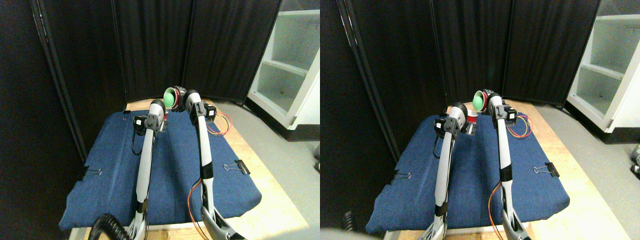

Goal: Pour (bimanual)

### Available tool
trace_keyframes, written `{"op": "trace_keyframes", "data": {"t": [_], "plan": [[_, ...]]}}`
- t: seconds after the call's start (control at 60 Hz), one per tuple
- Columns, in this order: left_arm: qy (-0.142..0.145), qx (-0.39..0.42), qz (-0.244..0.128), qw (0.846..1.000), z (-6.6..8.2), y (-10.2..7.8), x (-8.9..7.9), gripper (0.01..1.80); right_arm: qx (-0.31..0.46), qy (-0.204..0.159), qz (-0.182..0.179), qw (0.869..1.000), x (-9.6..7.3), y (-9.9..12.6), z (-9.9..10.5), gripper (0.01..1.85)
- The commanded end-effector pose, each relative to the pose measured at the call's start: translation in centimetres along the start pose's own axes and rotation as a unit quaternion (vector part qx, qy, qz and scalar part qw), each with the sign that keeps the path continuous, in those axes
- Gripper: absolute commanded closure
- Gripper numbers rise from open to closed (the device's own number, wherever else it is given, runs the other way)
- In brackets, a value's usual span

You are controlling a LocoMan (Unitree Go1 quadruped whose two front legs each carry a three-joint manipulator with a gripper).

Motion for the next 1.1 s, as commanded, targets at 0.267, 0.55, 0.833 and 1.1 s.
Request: {"op": "trace_keyframes", "data": {"t": [0.267, 0.55, 0.833, 1.1], "plan": [[0.001, -0.004, -0.017, 1.0, 0.0, -0.5, -0.5, 1.8, -0.165, 0.002, 0.033, 0.986, 0.0, 1.4, 0.3, 1.85], [0.0, -0.009, -0.02, 1.0, -0.1, -0.5, -0.8, 1.8, -0.194, 0.012, 0.023, 0.981, 0.3, 1.7, 0.1, 1.85], [-0.006, -0.003, -0.022, 1.0, 0.2, -0.3, -0.8, 1.8, -0.18, 0.009, 0.01, 0.984, 0.4, 1.6, 0.2, 1.85], [-0.007, 0.008, -0.025, 1.0, 0.5, -0.2, -0.7, 1.8, 0.016, -0.012, -0.068, 0.998, 0.0, 0.1, 0.6, 1.85]]}}
